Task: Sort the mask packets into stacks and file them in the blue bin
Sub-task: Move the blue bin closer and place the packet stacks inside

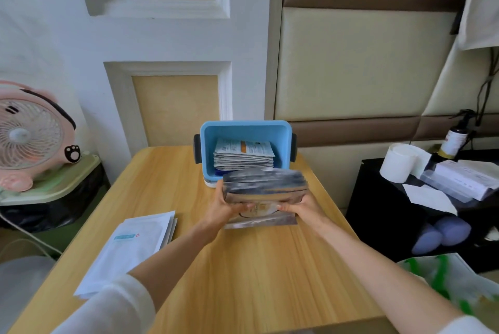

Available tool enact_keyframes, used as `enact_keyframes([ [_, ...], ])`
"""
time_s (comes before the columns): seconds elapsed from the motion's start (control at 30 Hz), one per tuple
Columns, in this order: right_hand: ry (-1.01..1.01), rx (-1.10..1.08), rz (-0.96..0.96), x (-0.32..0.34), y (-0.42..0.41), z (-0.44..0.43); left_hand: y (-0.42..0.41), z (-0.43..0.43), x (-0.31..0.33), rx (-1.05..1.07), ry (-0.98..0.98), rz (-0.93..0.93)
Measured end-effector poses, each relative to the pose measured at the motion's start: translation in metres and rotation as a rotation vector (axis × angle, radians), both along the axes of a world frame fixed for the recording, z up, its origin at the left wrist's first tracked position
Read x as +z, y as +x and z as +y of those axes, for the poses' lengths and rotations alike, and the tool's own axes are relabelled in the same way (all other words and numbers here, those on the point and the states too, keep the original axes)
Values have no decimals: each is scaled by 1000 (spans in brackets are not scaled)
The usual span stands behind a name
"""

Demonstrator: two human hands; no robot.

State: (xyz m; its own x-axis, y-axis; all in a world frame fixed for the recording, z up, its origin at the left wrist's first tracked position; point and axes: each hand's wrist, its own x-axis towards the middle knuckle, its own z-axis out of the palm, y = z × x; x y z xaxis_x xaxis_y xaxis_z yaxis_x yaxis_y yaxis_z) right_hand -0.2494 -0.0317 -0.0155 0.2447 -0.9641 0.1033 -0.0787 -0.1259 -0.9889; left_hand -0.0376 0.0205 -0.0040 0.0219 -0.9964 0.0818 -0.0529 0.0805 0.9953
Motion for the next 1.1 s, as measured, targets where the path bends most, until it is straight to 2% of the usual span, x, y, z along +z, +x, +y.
enact_keyframes([
  [0.1,-33,-55,-25,6,5,2,-3,-1,3,37,-2,8],
  [0.2,-73,-93,-94,17,10,-1,-6,-5,18,78,-29,93],
  [0.3,-76,-5,-50,19,8,-4,-5,-6,17,130,-93,92],
  [0.43,-24,135,263,-7,0,1,5,0,-10,111,-65,-119],
  [0.53,-57,-1,262,-5,0,4,15,0,-10,-28,22,-305],
  [0.6,-124,-80,243,2,0,6,19,-2,-9,-76,63,-343],
  [0.7,-186,-58,251,9,0,4,22,-1,-3,-5,-4,-305],
  [0.77,-141,-29,197,12,2,5,22,-2,-1,37,-32,-220],
  [0.9,-24,13,43,10,9,2,17,2,-7,14,32,-27],
  [1.1,21,25,34,10,15,-3,13,-4,-4,40,73,-14],
])
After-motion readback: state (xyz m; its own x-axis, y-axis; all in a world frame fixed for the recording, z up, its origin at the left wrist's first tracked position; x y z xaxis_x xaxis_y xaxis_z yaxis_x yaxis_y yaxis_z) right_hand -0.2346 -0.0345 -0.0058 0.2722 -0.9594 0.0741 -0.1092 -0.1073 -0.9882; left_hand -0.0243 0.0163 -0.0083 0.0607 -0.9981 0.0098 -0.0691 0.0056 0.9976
